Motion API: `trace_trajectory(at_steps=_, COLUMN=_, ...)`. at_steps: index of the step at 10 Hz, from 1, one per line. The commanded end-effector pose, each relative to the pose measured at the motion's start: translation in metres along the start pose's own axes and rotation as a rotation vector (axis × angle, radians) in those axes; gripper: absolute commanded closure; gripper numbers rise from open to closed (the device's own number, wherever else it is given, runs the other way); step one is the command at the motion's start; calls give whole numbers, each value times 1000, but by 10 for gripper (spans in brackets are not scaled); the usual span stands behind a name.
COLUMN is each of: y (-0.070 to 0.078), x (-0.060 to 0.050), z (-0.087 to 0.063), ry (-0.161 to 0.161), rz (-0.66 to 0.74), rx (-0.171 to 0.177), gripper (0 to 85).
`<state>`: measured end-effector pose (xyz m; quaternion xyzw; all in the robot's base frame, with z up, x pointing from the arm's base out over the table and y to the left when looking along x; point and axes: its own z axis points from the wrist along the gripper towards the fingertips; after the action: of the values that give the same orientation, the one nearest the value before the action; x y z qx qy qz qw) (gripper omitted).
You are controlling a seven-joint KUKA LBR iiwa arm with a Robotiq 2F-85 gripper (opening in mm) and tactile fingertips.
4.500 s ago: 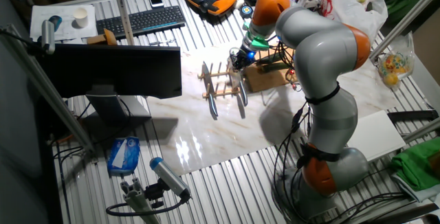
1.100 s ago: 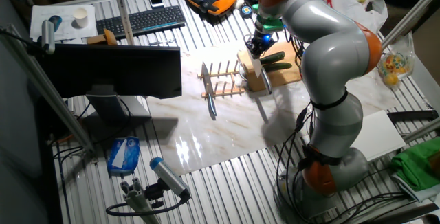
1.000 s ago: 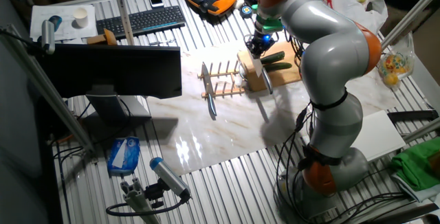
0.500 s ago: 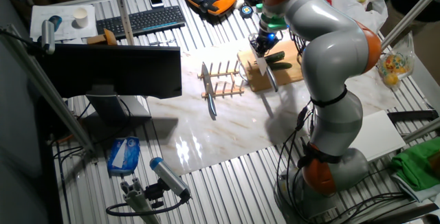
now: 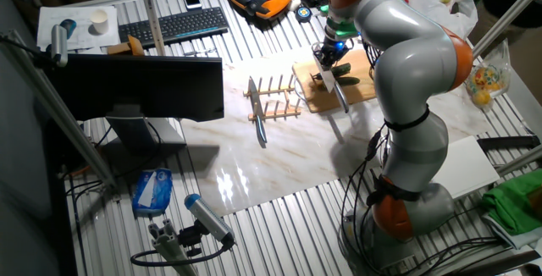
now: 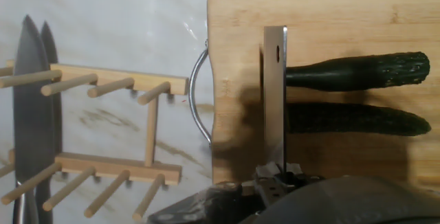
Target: Cut the cucumber into segments
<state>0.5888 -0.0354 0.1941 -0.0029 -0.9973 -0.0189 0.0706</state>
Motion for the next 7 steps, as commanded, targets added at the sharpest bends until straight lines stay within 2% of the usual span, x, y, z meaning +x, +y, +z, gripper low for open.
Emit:
trace_trajectory(at_steps=1, y=0, x=0, z=0, ry=1, rz=1, rx=-2, gripper=843)
trace_trajectory(at_steps=4, y=0, x=0, z=0, ry=-2, rz=42, rx=-9, gripper=843)
trace_trajectory(at_steps=7, y=0, x=0, z=0, ry=-21, rz=99, rx=-8, gripper=843)
